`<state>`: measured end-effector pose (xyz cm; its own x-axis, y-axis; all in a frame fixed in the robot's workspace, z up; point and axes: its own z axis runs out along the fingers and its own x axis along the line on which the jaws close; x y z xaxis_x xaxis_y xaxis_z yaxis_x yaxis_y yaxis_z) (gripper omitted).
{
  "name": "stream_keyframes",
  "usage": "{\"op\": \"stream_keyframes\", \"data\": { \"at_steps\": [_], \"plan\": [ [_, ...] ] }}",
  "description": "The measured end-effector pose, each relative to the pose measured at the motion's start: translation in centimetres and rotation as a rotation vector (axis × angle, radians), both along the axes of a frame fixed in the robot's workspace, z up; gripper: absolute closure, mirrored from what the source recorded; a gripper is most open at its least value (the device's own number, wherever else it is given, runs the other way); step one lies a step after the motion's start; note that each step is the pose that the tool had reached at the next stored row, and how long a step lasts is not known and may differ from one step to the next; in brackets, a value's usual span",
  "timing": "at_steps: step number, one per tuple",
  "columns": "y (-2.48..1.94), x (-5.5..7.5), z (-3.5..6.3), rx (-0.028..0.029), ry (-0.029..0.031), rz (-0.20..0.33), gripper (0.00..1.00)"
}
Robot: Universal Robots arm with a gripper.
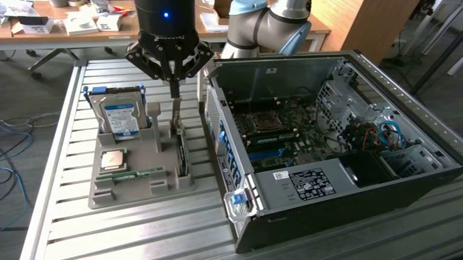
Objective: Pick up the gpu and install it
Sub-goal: 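Pick up the gpu and move the gpu toward the slot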
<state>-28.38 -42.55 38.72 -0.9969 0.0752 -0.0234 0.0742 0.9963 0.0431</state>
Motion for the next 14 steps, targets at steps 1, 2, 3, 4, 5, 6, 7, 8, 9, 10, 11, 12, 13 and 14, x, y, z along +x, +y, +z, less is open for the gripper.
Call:
{"op": "stream_keyframes", "data": {
  "at_steps": [1, 2, 3, 4, 5, 6, 7, 8, 9, 10, 11, 12, 13, 14],
  "plan": [
    [0.00, 0.00, 0.00, 0.0000, 0.0000, 0.000, 0.89],
    [0.00, 0.00, 0.00, 0.0000, 0.0000, 0.000, 0.84],
    [0.00, 0.00, 0.00, 0.0000, 0.0000, 0.000, 0.84],
    [0.00, 0.00, 0.00, 0.0000, 0.0000, 0.000, 0.77],
    [0.00, 0.00, 0.00, 0.0000, 0.0000, 0.000, 0.71],
    [0.00, 0.00, 0.00, 0.0000, 0.0000, 0.000, 0.71],
    [0.00, 0.00, 0.00, 0.0000, 0.0000, 0.000, 0.65],
    [0.00, 0.00, 0.00, 0.0000, 0.0000, 0.000, 0.59],
    [0.00, 0.00, 0.00, 0.0000, 0.0000, 0.000, 0.59],
    [0.00, 0.00, 0.00, 0.0000, -0.0001, 0.000, 0.53],
    [0.00, 0.00, 0.00, 0.0000, 0.0000, 0.000, 0.53],
    [0.00, 0.00, 0.00, 0.0000, 0.0000, 0.000, 0.47],
    [0.00, 0.00, 0.00, 0.0000, 0.0000, 0.000, 0.47],
    [0.00, 0.00, 0.00, 0.0000, -0.0001, 0.000, 0.47]
  ]
}}
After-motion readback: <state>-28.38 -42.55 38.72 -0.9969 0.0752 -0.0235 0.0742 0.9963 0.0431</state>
